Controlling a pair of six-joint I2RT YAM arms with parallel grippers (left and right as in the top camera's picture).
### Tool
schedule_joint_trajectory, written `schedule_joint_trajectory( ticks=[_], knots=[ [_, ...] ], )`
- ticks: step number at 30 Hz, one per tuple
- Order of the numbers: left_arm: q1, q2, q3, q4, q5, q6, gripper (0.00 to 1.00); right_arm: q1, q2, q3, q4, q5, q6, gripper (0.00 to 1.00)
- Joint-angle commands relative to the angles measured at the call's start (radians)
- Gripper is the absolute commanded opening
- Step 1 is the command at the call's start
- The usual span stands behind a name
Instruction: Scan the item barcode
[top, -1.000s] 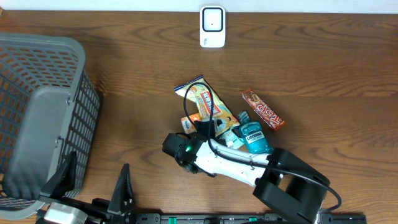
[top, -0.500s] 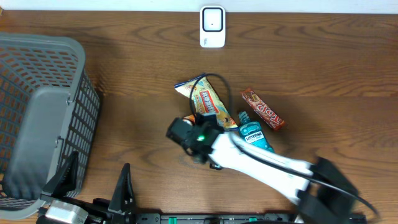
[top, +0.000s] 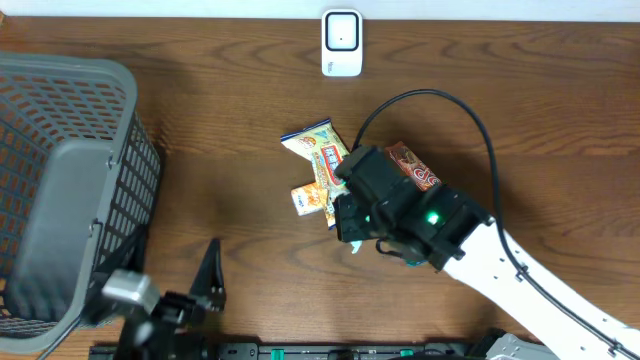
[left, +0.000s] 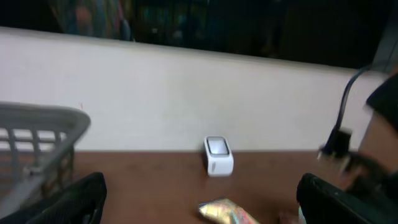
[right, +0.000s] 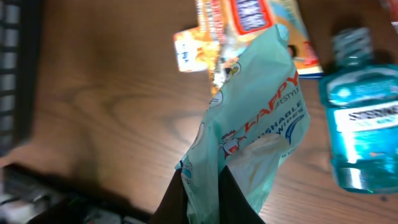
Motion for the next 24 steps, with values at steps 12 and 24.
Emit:
schedule_joint_trajectory(
  ticks=[12, 24],
  knots=[
    [0.004, 0.000, -0.171, 0.071, 0.139, 0.035, 0.98, -0.317, -0.006, -0.100, 0.147, -0.935, -0.558, 0.01],
    [0.004, 0.000, -0.238, 0.076, 0.139, 0.035, 0.98, -0.562, -0.006, -0.408, 0.489, -1.395, -0.524, 0.01]
  ],
)
